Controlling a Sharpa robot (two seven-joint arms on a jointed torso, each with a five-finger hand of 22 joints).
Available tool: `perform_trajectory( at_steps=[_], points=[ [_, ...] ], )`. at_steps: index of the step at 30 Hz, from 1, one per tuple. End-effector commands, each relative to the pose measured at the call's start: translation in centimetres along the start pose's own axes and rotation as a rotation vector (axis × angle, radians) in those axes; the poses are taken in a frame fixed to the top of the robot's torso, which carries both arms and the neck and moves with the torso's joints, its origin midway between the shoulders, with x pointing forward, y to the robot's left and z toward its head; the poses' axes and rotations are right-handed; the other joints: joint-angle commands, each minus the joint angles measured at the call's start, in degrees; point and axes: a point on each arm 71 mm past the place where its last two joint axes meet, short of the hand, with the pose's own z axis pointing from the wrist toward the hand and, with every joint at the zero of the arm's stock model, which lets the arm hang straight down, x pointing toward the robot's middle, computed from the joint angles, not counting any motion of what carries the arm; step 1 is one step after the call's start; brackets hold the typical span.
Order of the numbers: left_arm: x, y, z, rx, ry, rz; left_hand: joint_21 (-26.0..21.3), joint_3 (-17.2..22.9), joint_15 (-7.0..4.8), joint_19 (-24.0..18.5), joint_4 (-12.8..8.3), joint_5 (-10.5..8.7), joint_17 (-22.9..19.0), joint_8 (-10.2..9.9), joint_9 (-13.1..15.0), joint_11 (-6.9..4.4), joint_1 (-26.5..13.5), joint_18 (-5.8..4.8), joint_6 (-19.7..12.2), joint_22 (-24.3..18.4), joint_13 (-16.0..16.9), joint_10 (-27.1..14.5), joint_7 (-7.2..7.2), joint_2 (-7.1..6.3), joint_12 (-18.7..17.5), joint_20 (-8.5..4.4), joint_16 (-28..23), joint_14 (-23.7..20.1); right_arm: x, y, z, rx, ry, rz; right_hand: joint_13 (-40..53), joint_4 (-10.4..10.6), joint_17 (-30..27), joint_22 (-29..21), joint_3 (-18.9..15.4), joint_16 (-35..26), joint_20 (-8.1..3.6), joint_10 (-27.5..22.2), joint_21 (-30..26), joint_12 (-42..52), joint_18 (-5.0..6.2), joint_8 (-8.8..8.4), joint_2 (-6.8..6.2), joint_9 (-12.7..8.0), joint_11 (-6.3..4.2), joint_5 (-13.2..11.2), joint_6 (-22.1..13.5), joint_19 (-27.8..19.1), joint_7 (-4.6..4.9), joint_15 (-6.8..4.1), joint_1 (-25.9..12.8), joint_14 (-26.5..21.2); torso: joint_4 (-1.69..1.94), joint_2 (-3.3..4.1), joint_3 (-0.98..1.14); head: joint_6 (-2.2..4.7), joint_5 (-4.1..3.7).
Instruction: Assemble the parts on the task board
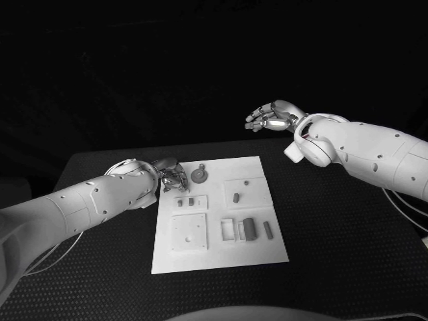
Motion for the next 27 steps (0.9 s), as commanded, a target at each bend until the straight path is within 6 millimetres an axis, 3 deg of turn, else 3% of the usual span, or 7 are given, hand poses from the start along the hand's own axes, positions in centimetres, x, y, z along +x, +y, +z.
perform_trajectory(
  at_steps=[1,27],
  points=[
    [0.5,-0.3,0.1,0.013,0.017,0.002,0.08,0.11,-0.22,0.02,0.16,0.1,-0.08,0.39,0.07,0.02,0.11,5.29,0.85,1.19,0.08,0.38,0.3,0.64,-0.36,-0.34,-0.03,-0.05,0.2,0.2,0.0,-0.012,0.014,-0.003,-0.01,-0.2,0.07,0.06,-0.24,-0.28,0.11,0.43,-0.2,-0.24,-0.23,0.21,-0.2,-0.06,0.04,0.03,-0.2,0.34,2.24,-0.01,0.09,0.55,-0.02,0.0,0.02,-0.12,-0.12],
    [1.7,0.0,0.5,-0.014,0.039,0.037,0.09,0.18,-0.22,0.0,0.12,0.08,-0.11,0.33,0.11,0.03,0.08,5.26,0.81,1.2,0.1,0.42,0.31,0.78,-0.54,-0.38,-0.04,-0.1,0.3,0.2,0.1,-0.013,0.017,-0.003,0.0,-0.18,0.1,0.16,-0.25,-0.32,0.11,0.45,-0.34,-0.28,-0.23,0.25,-0.2,-0.14,0.04,0.03,-0.21,0.39,2.24,-0.01,0.06,0.55,0.02,0.0,-0.02,-0.3,-0.46]
  ],
)
